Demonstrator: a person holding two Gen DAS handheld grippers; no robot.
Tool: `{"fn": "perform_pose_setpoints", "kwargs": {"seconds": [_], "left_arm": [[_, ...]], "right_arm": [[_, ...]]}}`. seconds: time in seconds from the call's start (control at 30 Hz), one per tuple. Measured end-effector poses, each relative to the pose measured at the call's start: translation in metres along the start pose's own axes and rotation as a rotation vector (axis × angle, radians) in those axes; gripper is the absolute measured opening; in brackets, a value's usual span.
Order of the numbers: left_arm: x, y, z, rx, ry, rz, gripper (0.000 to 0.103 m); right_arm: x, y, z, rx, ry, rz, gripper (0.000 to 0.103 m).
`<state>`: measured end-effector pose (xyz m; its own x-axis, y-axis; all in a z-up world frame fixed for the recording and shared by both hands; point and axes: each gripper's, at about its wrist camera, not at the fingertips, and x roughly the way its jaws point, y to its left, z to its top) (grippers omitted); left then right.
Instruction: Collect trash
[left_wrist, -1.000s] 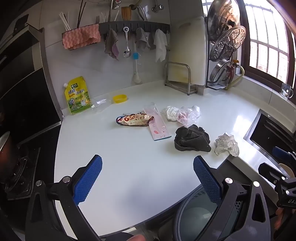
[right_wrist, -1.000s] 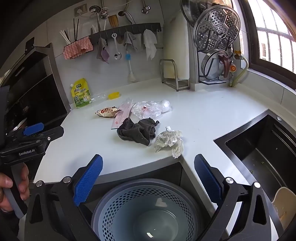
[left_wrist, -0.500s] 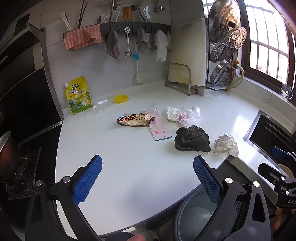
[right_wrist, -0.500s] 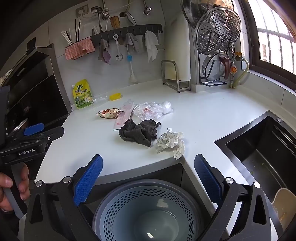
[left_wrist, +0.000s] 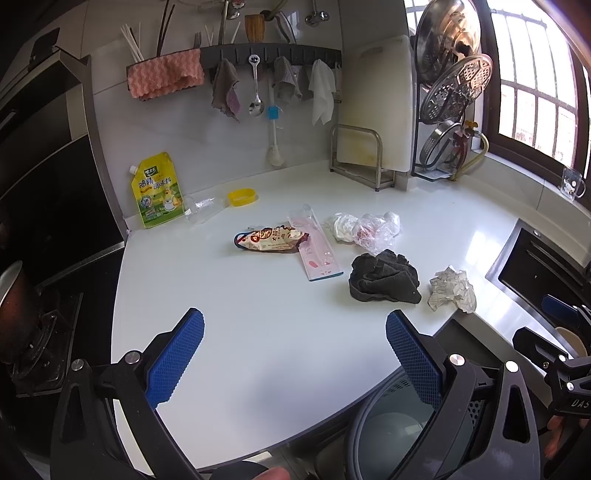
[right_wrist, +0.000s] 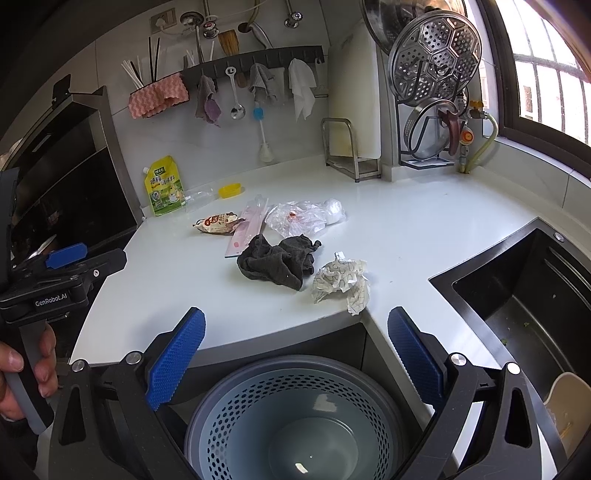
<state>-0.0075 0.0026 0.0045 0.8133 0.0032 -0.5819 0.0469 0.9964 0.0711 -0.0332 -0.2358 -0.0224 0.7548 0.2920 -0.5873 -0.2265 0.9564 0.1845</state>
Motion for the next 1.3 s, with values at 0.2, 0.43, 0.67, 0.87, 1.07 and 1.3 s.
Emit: {"fn": "perform_pose_setpoints", "kwargs": {"seconds": [0.2,0.43,0.67,0.87,1.07,1.3], "left_arm": [[0.000,-0.001,0.000,-0.001,0.000,-0.002,0.097],[0.000,-0.001,-0.001,-0.003,0.004,-0.003,0.097],[0.002,-0.002,-0.001,0.000,0.011,-0.006,0.097],[0.011,-0.003,0.000,0.000,0.022,-0.008,0.097],[0.029,-0.014,0.003,0.013,0.044,-0.020,0.097],[0.050,-0.027,0.011,0.023,0.056,-0.035,0.097]], "right_arm": [[0.000,-0.001,-0.001,0.004,0.000,0.001,0.094],[0.000,-0.003,-0.003,0.008,0.003,0.004,0.094],[0.003,-0.004,-0.003,0.016,0.010,0.001,0.094],[0.021,-0.011,-0.001,0.016,0.042,-0.025,0.094],[0.061,-0.030,0.010,0.035,0.083,-0.057,0.094],[0.135,-0.049,0.026,0.042,0.170,-0.092,0.094]]}}
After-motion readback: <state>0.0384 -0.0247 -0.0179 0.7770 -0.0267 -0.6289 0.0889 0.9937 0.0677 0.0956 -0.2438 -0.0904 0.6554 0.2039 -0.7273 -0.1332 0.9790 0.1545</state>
